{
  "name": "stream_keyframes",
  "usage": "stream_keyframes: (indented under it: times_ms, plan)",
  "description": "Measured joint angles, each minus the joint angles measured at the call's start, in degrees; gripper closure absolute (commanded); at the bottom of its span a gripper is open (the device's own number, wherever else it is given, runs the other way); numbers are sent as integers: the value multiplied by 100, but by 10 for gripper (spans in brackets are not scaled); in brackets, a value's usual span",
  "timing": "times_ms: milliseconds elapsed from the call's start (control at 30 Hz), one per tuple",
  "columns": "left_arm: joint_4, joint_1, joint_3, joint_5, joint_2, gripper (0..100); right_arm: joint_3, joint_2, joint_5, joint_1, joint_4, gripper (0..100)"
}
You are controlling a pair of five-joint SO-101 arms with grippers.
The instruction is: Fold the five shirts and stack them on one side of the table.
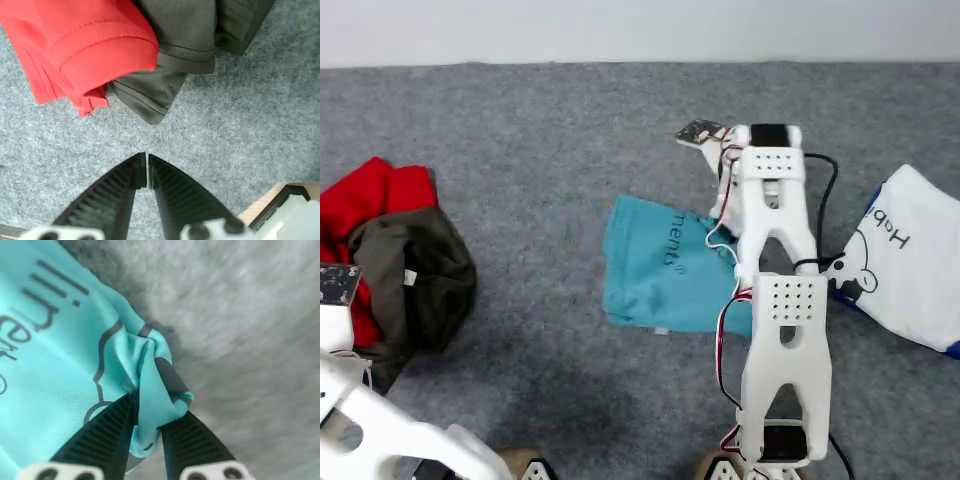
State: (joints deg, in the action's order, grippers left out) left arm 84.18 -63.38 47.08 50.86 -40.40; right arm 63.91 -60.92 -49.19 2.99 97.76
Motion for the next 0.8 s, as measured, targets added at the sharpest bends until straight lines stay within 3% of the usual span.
stream_keyframes:
  times_ms: [233, 533, 700, 800]
  plan:
    - [0, 0, 0, 0, 0, 983, 308, 0, -1503, 563, -1257, 990]
    - [0, 0, 0, 0, 0, 983, 308, -114, -1670, 1864, -2505, 986]
    - [0, 0, 0, 0, 0, 983, 308, -211, -1670, 1908, -2743, 826]
    - [0, 0, 0, 0, 0, 983, 308, -211, -1670, 1908, -2699, 812]
